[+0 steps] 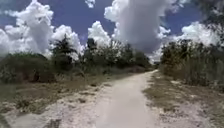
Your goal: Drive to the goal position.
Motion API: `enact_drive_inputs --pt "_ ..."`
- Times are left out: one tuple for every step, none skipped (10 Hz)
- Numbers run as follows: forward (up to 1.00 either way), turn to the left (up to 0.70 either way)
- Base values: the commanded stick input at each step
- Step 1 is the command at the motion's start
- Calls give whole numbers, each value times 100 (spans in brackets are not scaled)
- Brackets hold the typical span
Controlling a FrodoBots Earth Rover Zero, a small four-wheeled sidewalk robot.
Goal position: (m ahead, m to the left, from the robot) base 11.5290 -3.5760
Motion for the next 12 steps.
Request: enact_drive_inputs --pt "50 0" --pt "50 0" --pt "50 0" --pt "50 0" --pt "50 0" --pt "50 0" --pt "50 0" --pt "50 0" --pt "50 0" --pt "50 0" --pt "50 0" --pt "50 0"
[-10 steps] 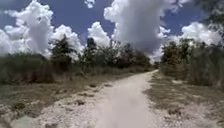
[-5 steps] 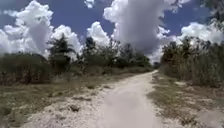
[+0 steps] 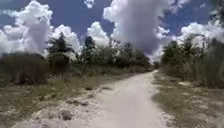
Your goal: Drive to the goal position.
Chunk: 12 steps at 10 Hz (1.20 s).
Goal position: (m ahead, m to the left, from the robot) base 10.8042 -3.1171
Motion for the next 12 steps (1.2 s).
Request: enact_drive_inputs --pt "50 0" --pt "50 0" --pt "50 0" --pt "50 0" --pt "50 0" --pt "50 0" --pt "50 0" --pt "50 0" --pt "50 0" --pt "50 0" --pt "50 0" --pt "50 0"
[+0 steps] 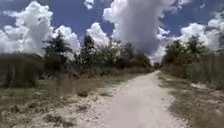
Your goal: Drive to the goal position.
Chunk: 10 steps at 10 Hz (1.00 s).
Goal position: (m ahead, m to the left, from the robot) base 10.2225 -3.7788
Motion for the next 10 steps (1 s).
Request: enact_drive_inputs --pt "50 -28" --pt "50 -49" --pt "50 -50" --pt "50 -50" --pt "50 -50" --pt "50 -50" --pt "50 0" --pt "50 0" --pt "50 0" --pt "50 0"
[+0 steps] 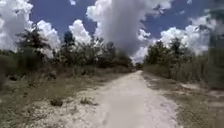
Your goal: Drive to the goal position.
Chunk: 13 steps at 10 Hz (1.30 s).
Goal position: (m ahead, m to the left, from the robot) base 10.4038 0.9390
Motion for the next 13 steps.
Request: enact_drive_inputs --pt "50 0" --pt "50 0" --pt "50 0" --pt "50 0" --pt "50 0" --pt "50 0" --pt "50 0" --pt "50 0" --pt "50 0" --pt "50 0" --pt "50 0" --pt "50 0" --pt "50 0"
